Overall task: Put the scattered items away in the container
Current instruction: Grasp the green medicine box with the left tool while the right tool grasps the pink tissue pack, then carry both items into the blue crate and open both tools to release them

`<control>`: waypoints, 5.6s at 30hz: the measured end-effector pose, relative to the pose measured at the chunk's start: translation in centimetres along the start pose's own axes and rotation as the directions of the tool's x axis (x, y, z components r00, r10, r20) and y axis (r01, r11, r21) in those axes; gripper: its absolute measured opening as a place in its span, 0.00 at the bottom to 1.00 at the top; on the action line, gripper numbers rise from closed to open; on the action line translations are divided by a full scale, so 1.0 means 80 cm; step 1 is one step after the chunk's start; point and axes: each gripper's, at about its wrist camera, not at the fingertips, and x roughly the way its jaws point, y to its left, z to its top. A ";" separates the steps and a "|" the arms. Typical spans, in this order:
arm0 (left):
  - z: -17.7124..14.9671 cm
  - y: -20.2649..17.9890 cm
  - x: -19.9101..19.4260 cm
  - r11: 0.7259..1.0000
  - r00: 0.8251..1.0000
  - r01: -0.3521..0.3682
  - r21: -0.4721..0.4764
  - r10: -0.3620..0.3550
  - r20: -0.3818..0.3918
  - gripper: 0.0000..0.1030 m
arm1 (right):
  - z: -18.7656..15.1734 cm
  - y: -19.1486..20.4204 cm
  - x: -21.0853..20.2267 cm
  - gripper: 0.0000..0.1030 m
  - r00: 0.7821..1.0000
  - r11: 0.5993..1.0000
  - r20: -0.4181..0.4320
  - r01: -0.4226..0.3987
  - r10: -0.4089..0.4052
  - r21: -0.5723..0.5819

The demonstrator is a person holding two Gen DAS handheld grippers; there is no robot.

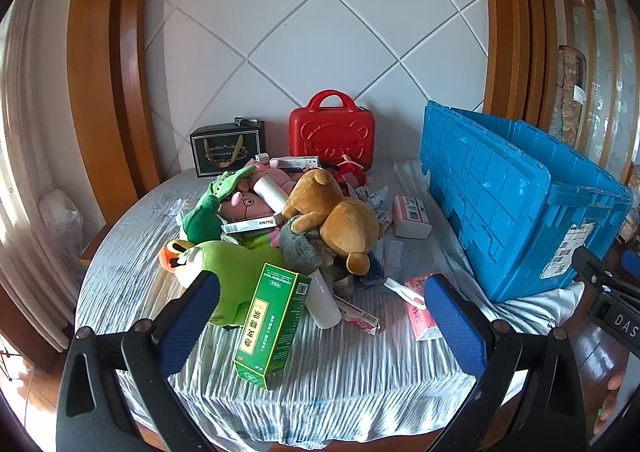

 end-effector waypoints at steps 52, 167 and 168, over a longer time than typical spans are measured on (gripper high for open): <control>-0.127 0.074 0.293 0.993 0.953 -0.030 0.116 0.064 -0.297 1.00 | -0.155 0.052 0.292 1.00 0.899 0.988 -0.413 -0.152 0.149 0.025; 0.259 -0.543 0.358 0.945 0.790 0.310 0.104 -0.195 -0.581 0.56 | 0.248 -0.322 0.468 0.99 0.735 0.927 -0.676 -0.288 0.052 -0.242; 0.265 -0.532 0.342 0.946 0.810 0.312 0.085 -0.218 -0.544 0.57 | 0.257 -0.322 0.458 0.99 0.758 0.927 -0.648 -0.291 0.073 -0.236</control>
